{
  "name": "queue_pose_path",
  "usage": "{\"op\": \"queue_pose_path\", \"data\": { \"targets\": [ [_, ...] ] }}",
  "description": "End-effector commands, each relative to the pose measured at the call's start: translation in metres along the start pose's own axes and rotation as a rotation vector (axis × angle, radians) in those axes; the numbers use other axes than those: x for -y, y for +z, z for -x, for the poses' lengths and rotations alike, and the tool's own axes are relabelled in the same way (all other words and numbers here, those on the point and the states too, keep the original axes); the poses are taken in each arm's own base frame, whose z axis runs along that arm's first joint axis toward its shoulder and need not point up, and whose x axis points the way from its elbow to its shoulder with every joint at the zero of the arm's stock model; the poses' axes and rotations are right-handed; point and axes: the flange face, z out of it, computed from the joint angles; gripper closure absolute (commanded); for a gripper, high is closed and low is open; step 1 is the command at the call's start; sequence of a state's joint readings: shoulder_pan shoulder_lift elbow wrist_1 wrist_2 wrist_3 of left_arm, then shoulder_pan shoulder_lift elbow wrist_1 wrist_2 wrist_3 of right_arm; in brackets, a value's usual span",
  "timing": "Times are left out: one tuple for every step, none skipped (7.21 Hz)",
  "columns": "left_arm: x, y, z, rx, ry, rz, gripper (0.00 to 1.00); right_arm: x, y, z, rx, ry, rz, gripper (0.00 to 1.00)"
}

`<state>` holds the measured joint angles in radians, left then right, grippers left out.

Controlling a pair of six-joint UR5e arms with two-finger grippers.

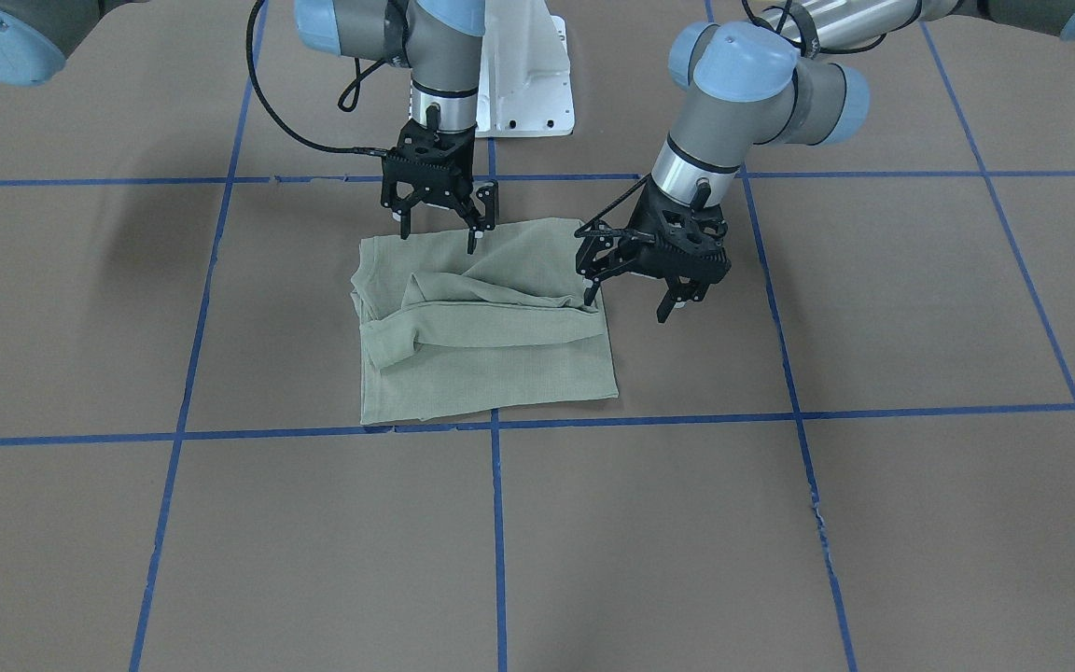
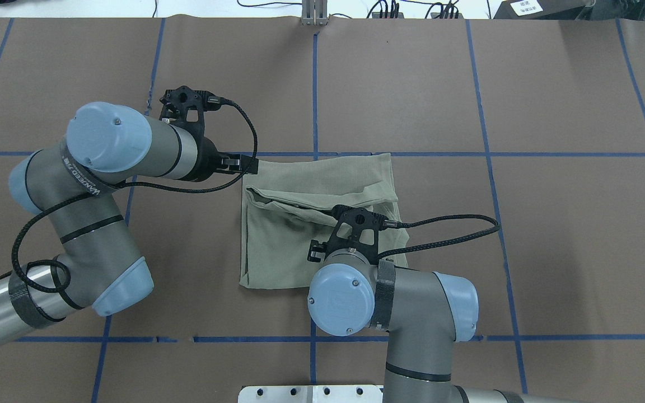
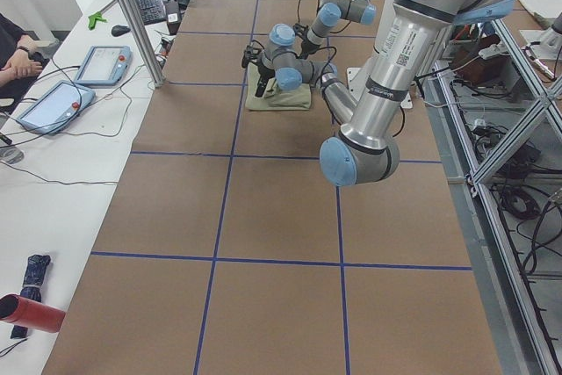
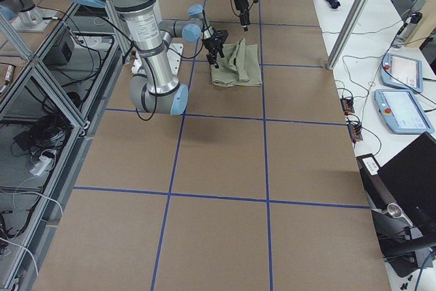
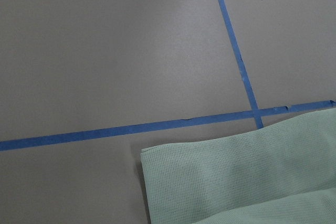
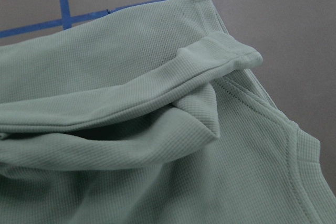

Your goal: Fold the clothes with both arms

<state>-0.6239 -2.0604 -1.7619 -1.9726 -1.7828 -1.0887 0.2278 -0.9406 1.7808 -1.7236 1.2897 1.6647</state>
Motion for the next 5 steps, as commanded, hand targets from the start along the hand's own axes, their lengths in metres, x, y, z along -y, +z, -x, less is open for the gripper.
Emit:
{"op": "queue_pose_path", "data": {
  "targets": [
    [-0.001,0.0,0.0,-0.001,-0.001,0.002,0.0,0.025,0.02,-0.001,-0.034,-0.029,-0.031,0.0],
    [-0.001,0.0,0.0,-0.001,-0.001,0.002,0.0,0.031,0.03,0.008,-0.056,-0.025,-0.04,0.0],
    [-0.001,-0.002,-0.001,-0.004,-0.001,0.0,0.0,0.036,0.037,0.022,-0.07,-0.02,-0.045,0.0],
    [-0.001,-0.002,-0.001,-0.005,0.0,0.0,0.0,0.05,0.035,0.026,-0.069,-0.005,-0.038,0.0],
    [-0.001,-0.002,-0.001,-0.005,0.0,0.0,0.0,0.078,0.041,0.023,-0.085,-0.004,-0.04,0.0]
  ]
}}
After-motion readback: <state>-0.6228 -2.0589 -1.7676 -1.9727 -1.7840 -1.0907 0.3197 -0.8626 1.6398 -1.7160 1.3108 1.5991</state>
